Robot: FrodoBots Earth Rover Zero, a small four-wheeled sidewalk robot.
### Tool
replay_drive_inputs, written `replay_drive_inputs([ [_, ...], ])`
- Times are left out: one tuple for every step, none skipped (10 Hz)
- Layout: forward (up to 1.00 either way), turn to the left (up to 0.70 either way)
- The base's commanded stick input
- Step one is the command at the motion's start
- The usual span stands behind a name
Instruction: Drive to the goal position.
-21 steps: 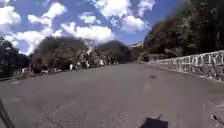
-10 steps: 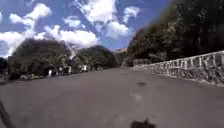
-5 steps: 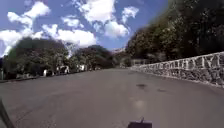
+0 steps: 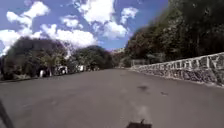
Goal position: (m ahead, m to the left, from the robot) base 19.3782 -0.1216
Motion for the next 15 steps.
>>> replay_drive_inputs([
  [0.50, 0.00],
  [0.50, 0.00],
  [0.50, 0.00],
  [0.50, 0.00],
  [0.50, 0.00],
  [0.50, 0.00],
  [0.50, 0.00],
  [0.50, 0.00],
  [0.50, 0.00],
  [0.50, 0.00],
  [0.50, 0.00],
  [0.50, 0.00],
  [0.50, 0.00],
  [0.50, 0.00],
  [0.50, 0.00],
])
